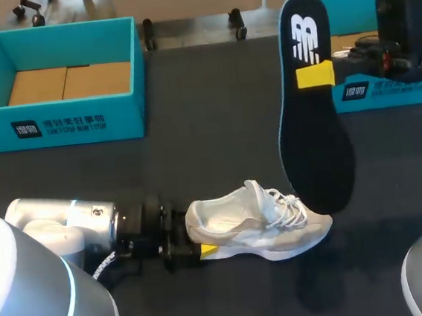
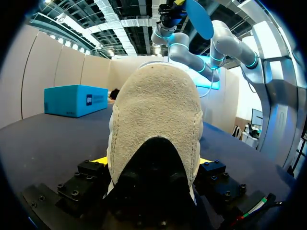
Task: Take the shoe out of the shoebox, open the shoe tongue, remove and reinsert the insole, then place the shoe into the shoebox
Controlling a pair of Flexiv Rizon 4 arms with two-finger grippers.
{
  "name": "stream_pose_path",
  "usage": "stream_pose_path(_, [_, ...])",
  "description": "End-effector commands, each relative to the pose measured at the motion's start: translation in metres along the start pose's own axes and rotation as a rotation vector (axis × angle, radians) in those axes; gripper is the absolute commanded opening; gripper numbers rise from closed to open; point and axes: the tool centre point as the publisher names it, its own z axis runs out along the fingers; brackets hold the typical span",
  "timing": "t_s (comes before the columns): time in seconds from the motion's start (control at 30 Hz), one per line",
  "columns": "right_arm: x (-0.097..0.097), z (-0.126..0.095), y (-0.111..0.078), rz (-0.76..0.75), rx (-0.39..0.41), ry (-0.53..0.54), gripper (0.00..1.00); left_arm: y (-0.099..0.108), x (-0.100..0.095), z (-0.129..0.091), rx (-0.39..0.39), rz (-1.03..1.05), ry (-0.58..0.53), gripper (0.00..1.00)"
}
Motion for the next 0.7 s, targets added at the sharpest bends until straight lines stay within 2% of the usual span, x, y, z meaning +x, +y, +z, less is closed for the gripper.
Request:
stream_pose_path(0.03, [0.0,0.0008,0.004,0.005,0.01,-0.001,0.0,0.0,0.0005,0.0007,-0.001,0.0,0.0,0.0])
stream_pose_path(0.7, [-0.0053,0.0038,0.0074,0.008,0.014,0.012,0.0,0.0,0.0005,0.0007,-0.001,0.0,0.0,0.0])
